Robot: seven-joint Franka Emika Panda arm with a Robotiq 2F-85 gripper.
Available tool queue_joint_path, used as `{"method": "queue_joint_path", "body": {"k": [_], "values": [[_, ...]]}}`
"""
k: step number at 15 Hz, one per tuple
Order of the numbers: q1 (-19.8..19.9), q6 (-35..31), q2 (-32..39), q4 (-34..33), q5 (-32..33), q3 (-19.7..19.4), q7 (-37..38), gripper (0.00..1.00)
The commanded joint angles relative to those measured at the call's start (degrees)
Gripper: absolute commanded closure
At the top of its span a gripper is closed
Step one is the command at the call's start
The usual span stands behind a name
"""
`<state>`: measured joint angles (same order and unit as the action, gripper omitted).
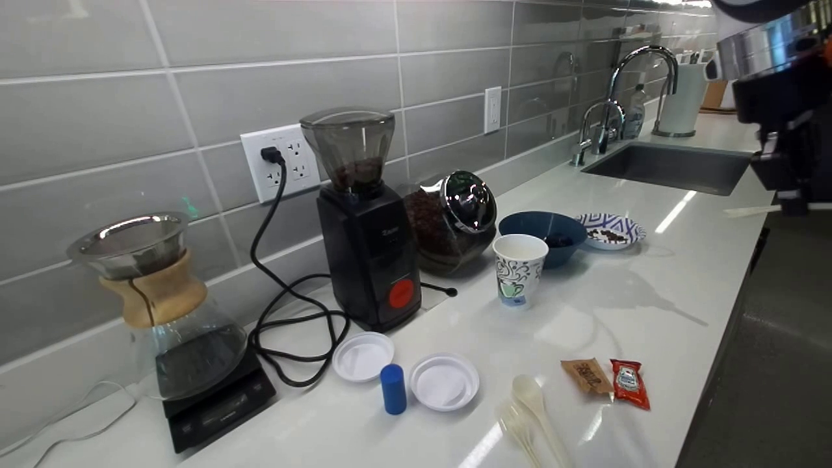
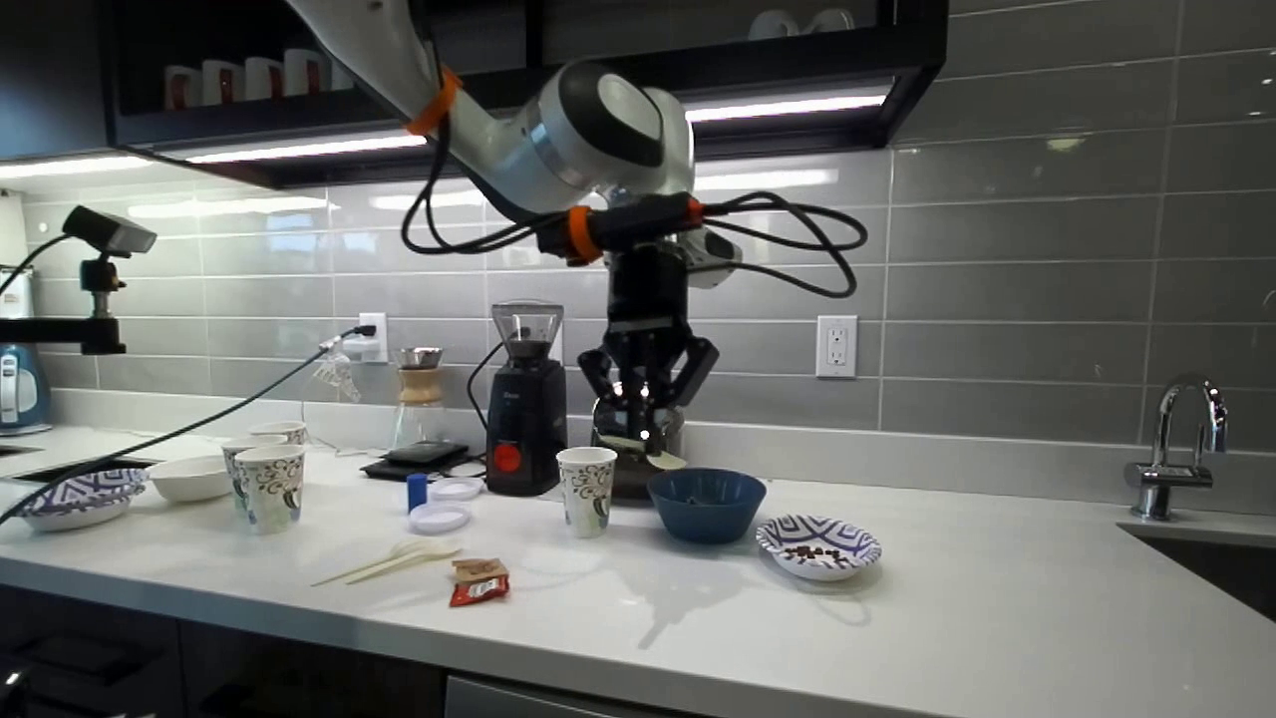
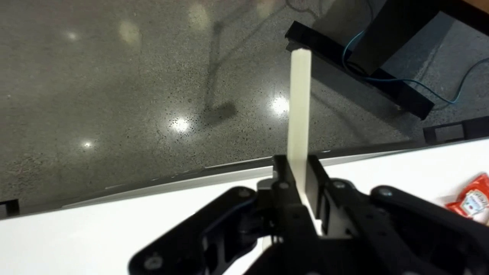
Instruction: Use a spoon to move some contents from the dish to the cup
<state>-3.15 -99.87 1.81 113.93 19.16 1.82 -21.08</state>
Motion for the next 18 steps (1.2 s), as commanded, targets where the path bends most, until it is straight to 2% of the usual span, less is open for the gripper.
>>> {"method": "queue_joint_path", "body": {"k": [1, 8, 9, 10, 12, 16, 17, 18], "values": [[0.4, 3.8, 13.4, -14.2, 2.6, -0.1, 0.1, 0.97], [0.2, 6.9, 29.8, -34.8, 4.9, -2.1, 0.7, 0.97], [0.5, 7.6, 31.4, -37.6, 2.8, -1.4, -1.1, 0.97], [1.0, 3.9, 26.4, -29.2, 3.2, -1.5, 0.3, 0.86], [0.8, 4.9, 29.1, -33.4, 3.1, -1.4, 0.1, 0.86], [0.7, 5.7, 30.4, -35.4, 3.1, -1.4, 0.1, 0.86], [0.7, 5.8, 30.4, -35.5, 3.1, -1.4, 0.1, 0.97], [0.9, 5.0, 31.5, -36.7, 2.9, -1.2, -0.5, 0.97]]}}
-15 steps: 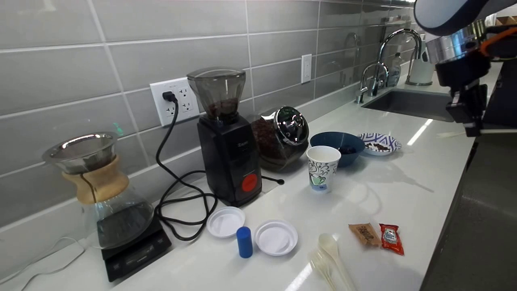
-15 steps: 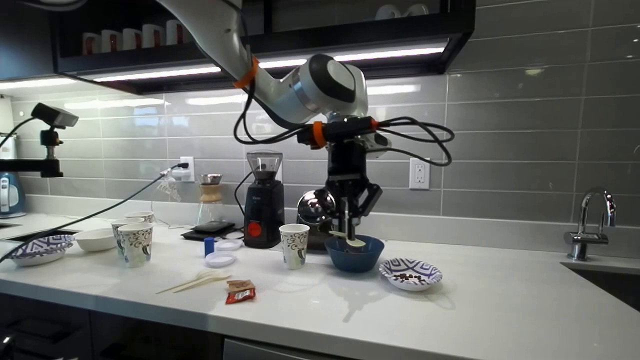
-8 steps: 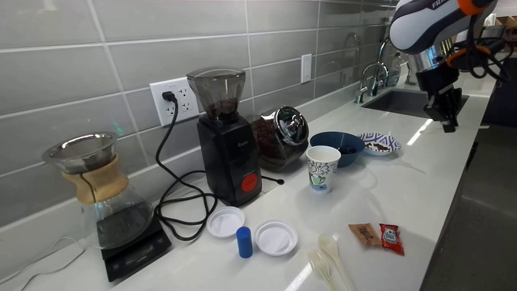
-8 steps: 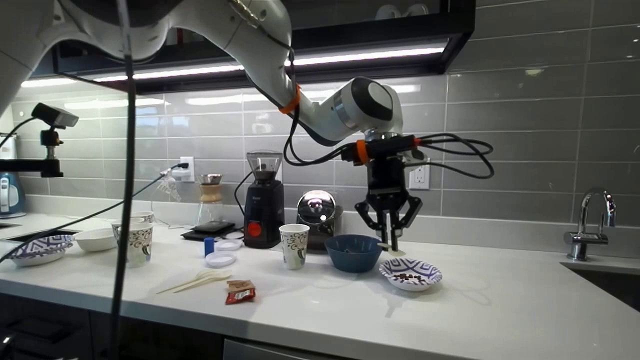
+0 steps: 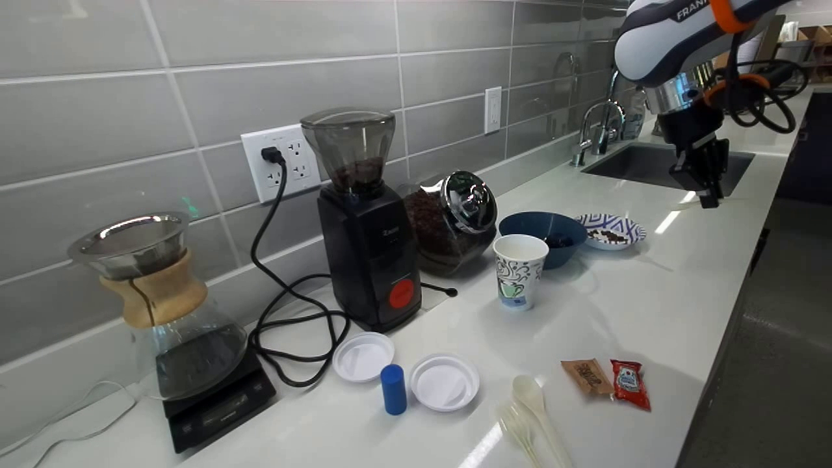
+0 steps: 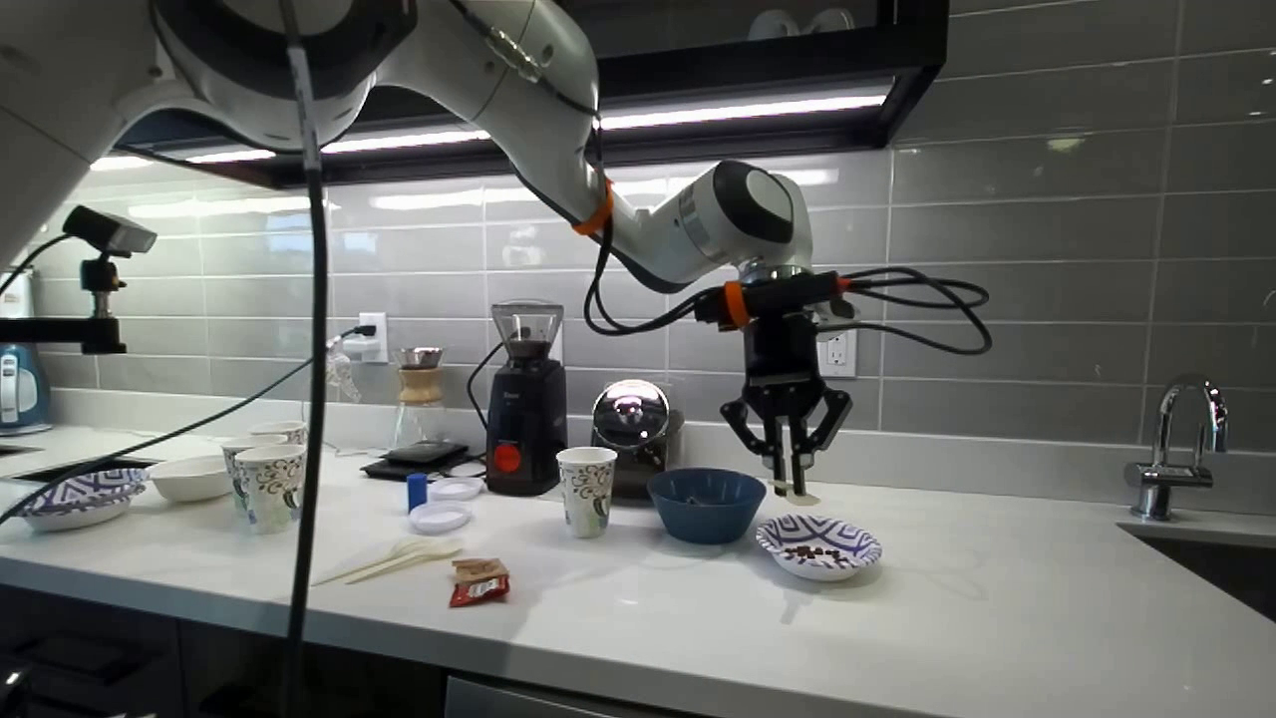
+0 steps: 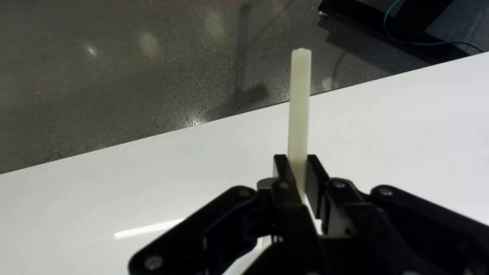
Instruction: Use a spoon to move some contents from the dish to the cup
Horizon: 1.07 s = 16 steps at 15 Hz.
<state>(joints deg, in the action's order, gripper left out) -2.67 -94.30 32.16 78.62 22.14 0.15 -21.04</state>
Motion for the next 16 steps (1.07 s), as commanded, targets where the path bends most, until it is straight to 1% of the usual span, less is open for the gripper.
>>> {"method": "queue_joint_path", "body": {"k": [1, 5, 7, 12, 16], "values": [[0.1, -0.1, 2.8, -3.3, 1.0, 0.1, -0.8, 0.97], [-0.3, 0.4, 9.2, -11.3, 1.5, 0.1, -3.7, 0.97], [-0.4, 0.9, 12.9, -16.3, 0.9, 0.3, -5.6, 0.97], [-1.8, 1.9, 21.2, -27.6, 0.4, 0.5, -10.4, 0.97], [-2.5, 2.2, 26.3, -33.2, -0.6, 0.5, -12.8, 0.97]]}}
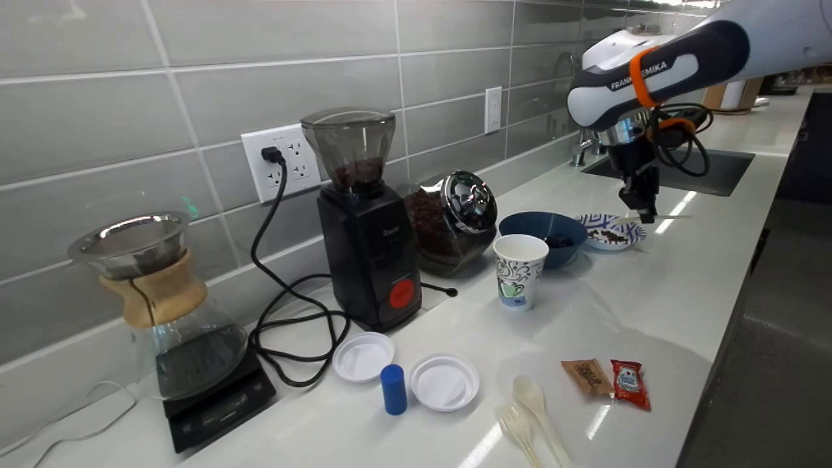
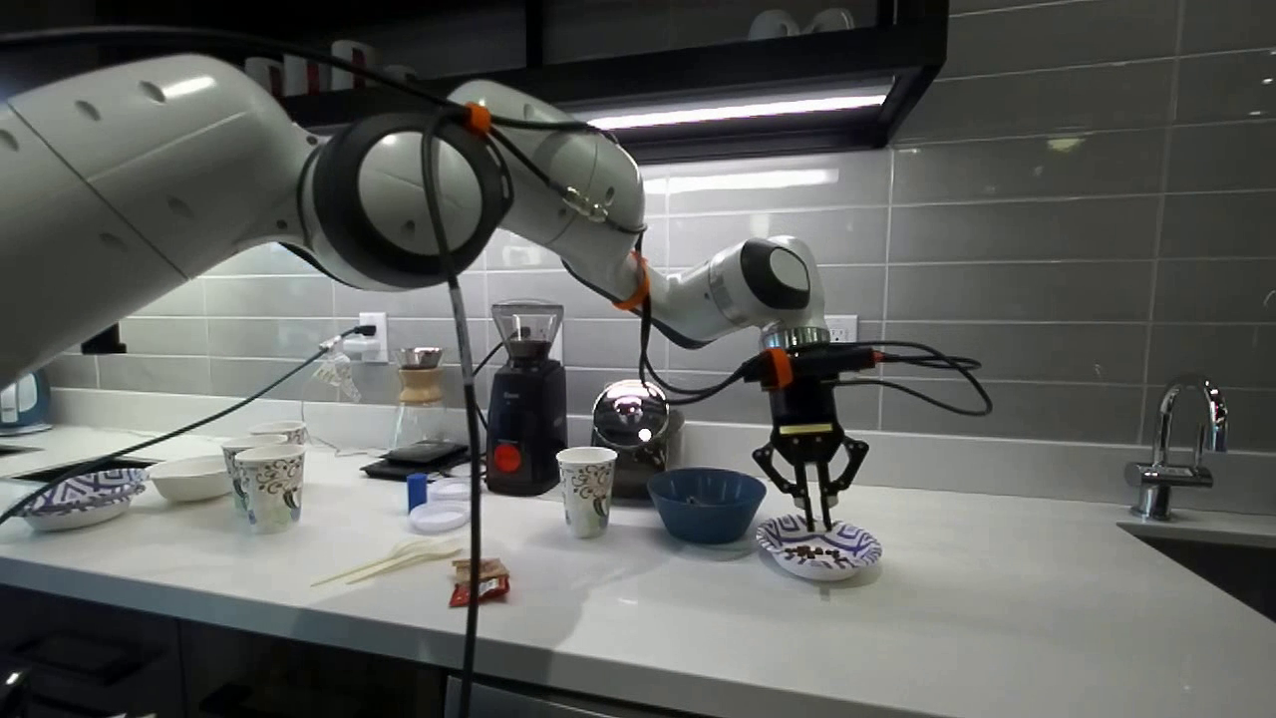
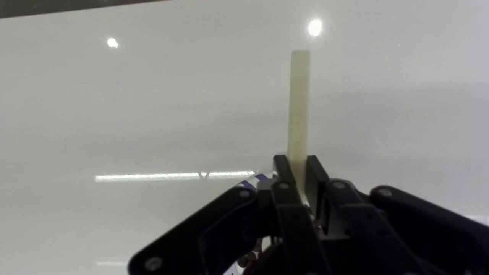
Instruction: Use a spoon to move some contents from the dish to the cup
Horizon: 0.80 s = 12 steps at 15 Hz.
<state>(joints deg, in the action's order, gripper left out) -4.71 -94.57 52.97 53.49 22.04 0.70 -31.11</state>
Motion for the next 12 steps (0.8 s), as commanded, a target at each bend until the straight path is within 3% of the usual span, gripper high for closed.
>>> {"method": "queue_joint_path", "body": {"k": [1, 11, 12], "values": [[-0.7, 2.9, 6.6, -9.2, -0.5, -0.4, -2.8, 0.97], [-0.4, -0.9, 12.4, -16.3, -0.3, 0.1, -4.8, 0.97], [-0.2, -0.8, 12.6, -16.7, -0.7, 0.4, -4.9, 0.61]]}}
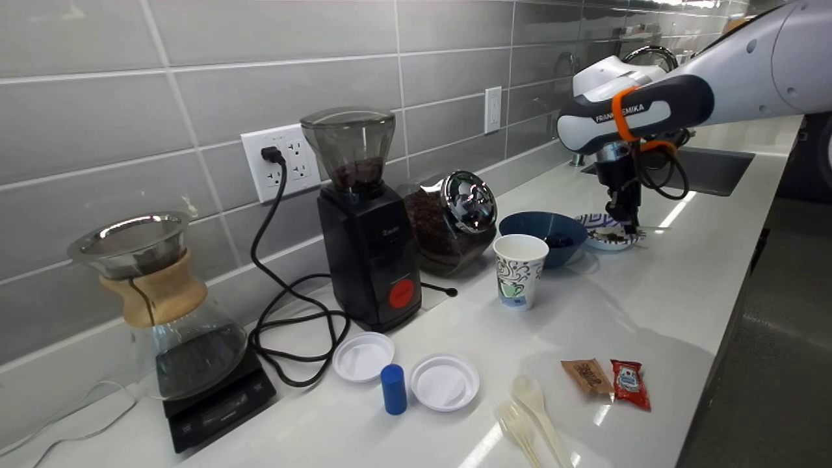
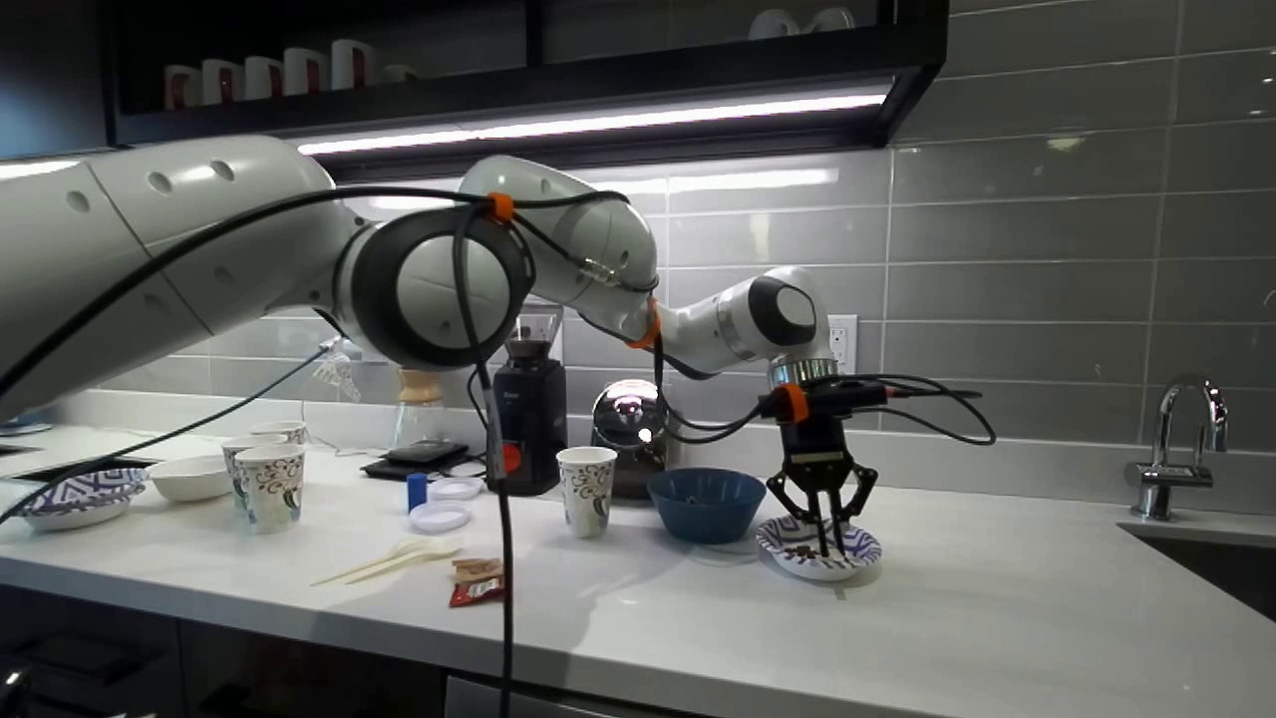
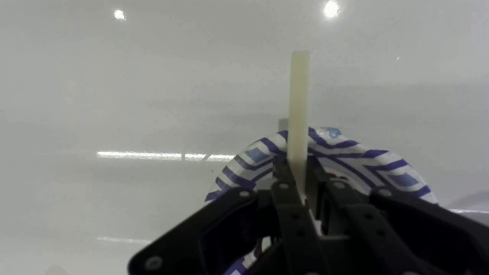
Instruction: Use a spoon to move some contents from the dish to the cup
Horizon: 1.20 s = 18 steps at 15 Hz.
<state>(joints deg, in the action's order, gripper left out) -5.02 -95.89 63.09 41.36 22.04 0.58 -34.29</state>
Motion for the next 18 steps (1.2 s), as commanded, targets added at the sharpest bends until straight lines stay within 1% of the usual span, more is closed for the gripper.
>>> {"method": "queue_joint_path", "body": {"k": [1, 3, 4, 5, 6, 8, 9, 10, 11, 12, 15, 17, 18], "values": [[0.2, 0.5, 2.4, -4.9, -0.8, 0.7, -1.9, 0.6], [0.5, 0.3, 2.0, -5.5, -1.3, 1.4, -2.4, 0.48], [0.7, 0.4, 1.4, -5.6, -1.7, 1.9, -2.8, 0.4], [0.8, 0.7, 0.9, -5.9, -1.8, 2.1, -2.8, 0.34], [1.0, 0.9, 0.6, -6.2, -2.0, 2.3, -2.6, 0.26], [1.6, 1.3, -0.1, -6.9, -2.8, 2.6, -0.9, 0.13], [1.8, 1.3, -0.6, -6.8, -3.0, 2.7, -0.1, 0.05], [2.2, -0.5, -1.3, -6.0, -3.4, 3.5, -2.1, 0.01], [2.9, -2.7, -2.1, -4.9, -4.2, 4.7, -4.4, 0.0], [4.1, -6.7, -2.9, -3.4, -5.4, 6.0, -4.9, 0.0], [7.5, -14.5, -5.6, 2.0, -9.7, 9.7, -3.8, 0.0], [10.0, -19.8, -7.3, 6.0, -12.9, 12.6, -4.5, 0.0], [11.5, -21.2, -8.7, 8.6, -14.9, 14.4, -5.1, 0.0]]}}
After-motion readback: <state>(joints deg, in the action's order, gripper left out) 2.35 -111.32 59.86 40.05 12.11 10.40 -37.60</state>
